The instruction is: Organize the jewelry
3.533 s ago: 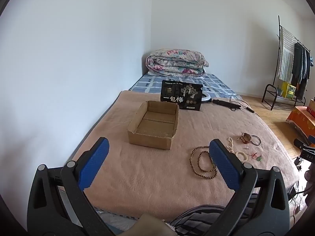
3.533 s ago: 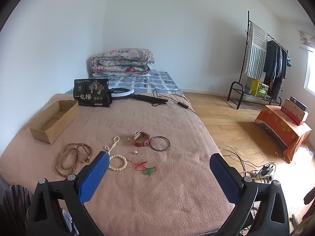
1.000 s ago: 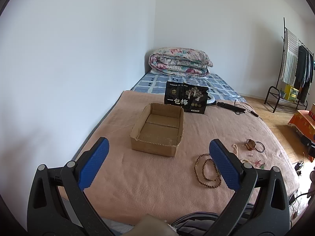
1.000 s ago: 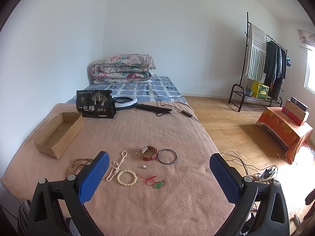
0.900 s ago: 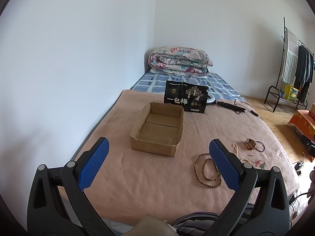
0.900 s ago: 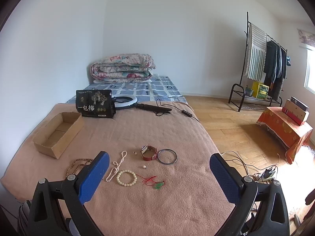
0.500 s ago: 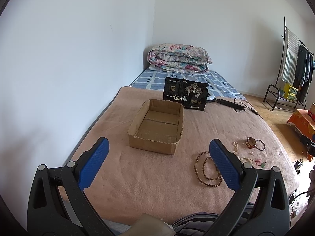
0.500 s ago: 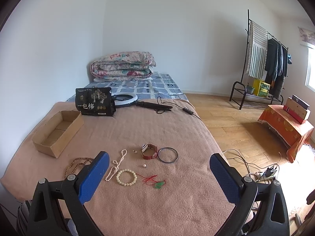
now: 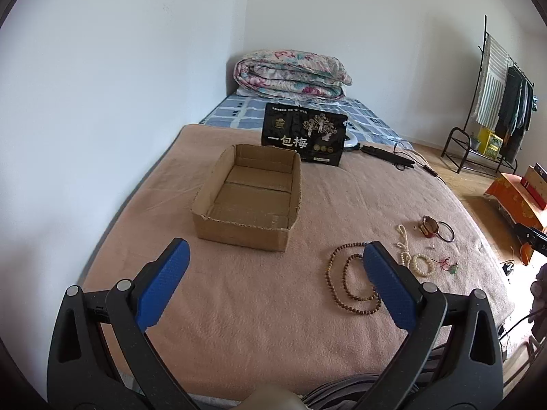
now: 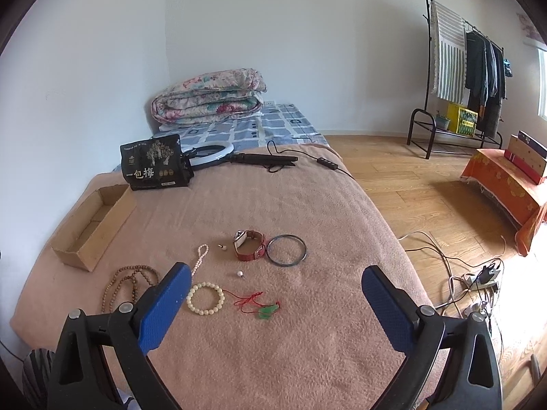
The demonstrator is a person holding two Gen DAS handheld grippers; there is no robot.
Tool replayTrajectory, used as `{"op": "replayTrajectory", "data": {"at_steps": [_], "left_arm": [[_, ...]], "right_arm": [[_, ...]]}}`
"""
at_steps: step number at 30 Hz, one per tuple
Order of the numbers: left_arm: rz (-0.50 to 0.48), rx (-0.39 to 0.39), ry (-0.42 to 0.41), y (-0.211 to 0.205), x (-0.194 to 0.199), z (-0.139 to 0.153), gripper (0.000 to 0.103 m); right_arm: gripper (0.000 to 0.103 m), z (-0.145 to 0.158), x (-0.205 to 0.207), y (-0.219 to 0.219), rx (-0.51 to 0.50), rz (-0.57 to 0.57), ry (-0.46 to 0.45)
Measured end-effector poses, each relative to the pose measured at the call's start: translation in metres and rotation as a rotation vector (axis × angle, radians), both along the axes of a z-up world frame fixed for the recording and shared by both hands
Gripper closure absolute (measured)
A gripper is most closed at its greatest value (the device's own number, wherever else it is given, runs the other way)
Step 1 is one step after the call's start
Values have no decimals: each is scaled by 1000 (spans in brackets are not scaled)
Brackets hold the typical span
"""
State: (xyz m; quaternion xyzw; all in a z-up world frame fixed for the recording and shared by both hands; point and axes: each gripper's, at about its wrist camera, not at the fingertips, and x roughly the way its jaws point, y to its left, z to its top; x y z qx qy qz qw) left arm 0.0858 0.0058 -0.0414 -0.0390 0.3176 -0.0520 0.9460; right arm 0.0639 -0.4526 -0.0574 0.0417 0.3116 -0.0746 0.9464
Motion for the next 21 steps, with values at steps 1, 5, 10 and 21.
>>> {"op": "replayTrajectory", "data": {"at_steps": [1, 5, 10, 21], "left_arm": [[-8, -4, 8, -1, 3, -3, 2], [-35, -18, 45, -2, 19, -15, 5], [-99, -33, 90, -10, 37, -27, 13], [-339, -14, 168, -76, 74, -65, 13]], "right_arm": [[3, -1, 3, -3, 10, 7, 0], [5, -4, 15, -12, 27, 33, 6], [8, -11, 32, -18, 49, 85, 21], [16, -41, 82, -8, 69, 246, 82]]}}
